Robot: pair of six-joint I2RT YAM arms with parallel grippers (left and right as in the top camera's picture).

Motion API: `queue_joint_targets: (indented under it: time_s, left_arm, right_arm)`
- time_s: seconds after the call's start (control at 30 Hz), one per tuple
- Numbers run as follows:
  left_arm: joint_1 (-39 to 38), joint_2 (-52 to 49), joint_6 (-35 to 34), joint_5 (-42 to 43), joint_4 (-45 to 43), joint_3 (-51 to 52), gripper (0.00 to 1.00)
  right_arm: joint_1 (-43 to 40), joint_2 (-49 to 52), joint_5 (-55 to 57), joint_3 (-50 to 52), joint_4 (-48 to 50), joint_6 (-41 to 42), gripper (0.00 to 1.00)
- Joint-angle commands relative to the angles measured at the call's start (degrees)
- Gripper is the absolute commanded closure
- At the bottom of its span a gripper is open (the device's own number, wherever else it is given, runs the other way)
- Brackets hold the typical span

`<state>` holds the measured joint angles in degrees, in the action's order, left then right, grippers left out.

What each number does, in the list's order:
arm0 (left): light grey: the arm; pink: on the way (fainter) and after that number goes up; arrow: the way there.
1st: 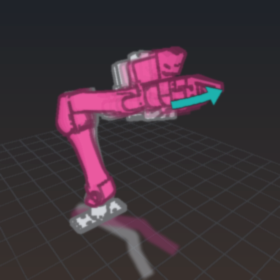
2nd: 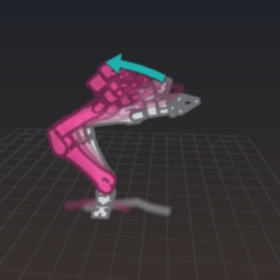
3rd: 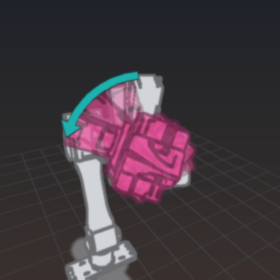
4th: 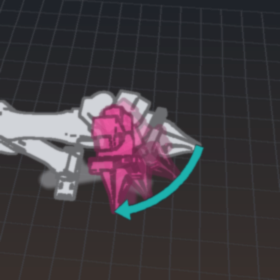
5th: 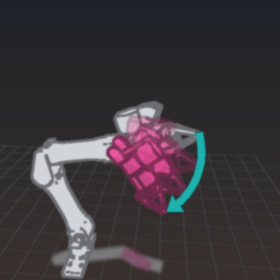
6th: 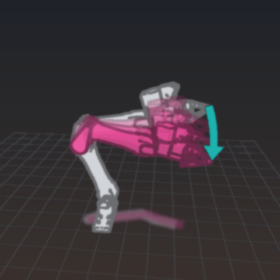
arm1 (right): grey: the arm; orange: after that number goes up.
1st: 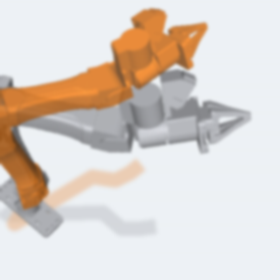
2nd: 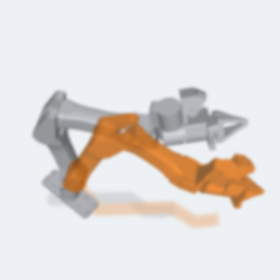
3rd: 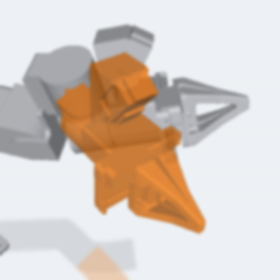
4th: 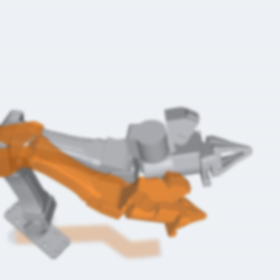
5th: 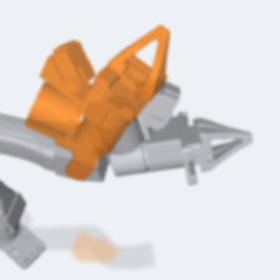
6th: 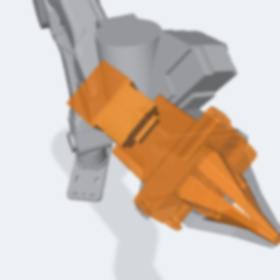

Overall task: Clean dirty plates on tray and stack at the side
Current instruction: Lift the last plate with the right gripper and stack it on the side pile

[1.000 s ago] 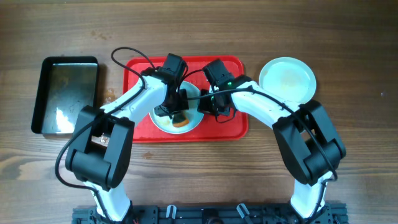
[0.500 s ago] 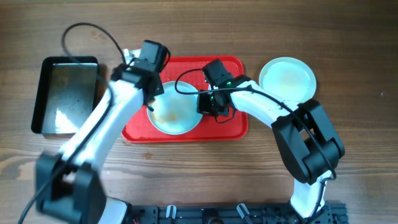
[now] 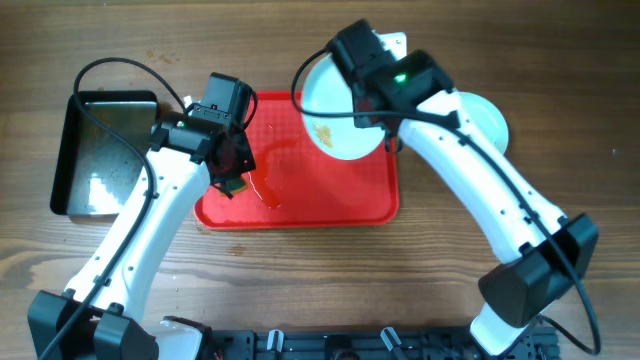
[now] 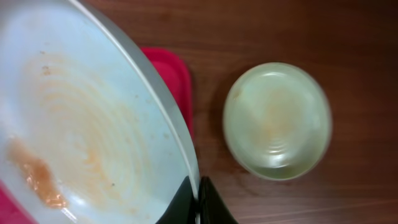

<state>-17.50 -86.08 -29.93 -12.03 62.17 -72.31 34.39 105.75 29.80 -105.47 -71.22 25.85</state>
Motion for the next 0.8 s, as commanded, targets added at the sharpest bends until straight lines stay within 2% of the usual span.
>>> queue_joint_targets:
  time_s: [0.0,0.13,0.3,0.43,0.57,0.63,0.67,0.77]
  left_arm:
    - [0.26,-0.39,-0.79,0.74,0.02,0.37,0.96]
    - [0.26,-0.39,-0.79,0.74,-0.17,0.37,0.96]
    - [0.26,-0.39,-0.79,2.19,-1.11,0.37,0.96]
    - [0.26,-0.87,-0.79,2.19,-1.33,0.37,0.96]
    - [0.26,-1.05,-0.79,2.19,-1.66,0.37,0.96]
    - [0.26,-1.05,-0.79,2.19,-1.68,0.37,0.96]
    - [0.26,-1.05,-0.76,2.19,-1.68,0.37,0.96]
    - [0.26,-1.05,-0.74,2.19,-1.42,0.37,0.96]
  right_arm:
    - [4.48,-0.66,19.78,-0.92,-0.22,-1.95,0.96]
    - [8.85,-0.66,33.86,-0.92,0.07,-8.35,0.96]
    - [9.64,-0.66,41.29,-0.92,0.48,-13.14,0.96]
    - [9.68,-0.66,49.57,-0.92,4.31,-21.46,0.96]
    - [9.81,-0.66,49.07,-0.92,4.48,-21.24,0.96]
    - [9.77,-0.66,41.35,-0.92,4.13,-21.07,0.96]
    - [9.49,-0.66,34.05,-0.92,3.85,-18.64,0.96]
    - [4.76,-0.79,25.44,-0.92,0.57,-6.43,0.96]
